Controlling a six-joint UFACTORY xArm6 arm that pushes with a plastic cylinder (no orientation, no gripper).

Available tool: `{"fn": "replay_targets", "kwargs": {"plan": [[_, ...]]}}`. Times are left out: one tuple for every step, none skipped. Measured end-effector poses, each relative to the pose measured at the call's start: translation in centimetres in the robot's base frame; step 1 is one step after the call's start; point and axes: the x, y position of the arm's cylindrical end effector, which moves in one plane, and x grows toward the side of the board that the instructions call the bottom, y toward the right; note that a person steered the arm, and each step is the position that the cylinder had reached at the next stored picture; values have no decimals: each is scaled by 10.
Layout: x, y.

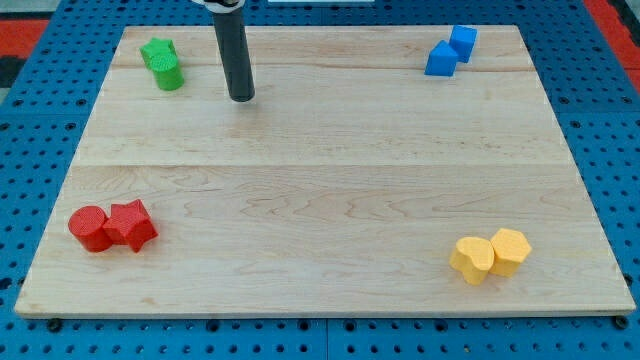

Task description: Separate the blue triangle from the blue cube

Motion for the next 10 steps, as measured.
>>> {"fn": "replay_targets", "kwargs": {"plan": [[19,3],[60,7],[79,61],[71,185],[32,291],[-29,365],[-84,391],[-96,362],[-97,320],[-99,305]]}}
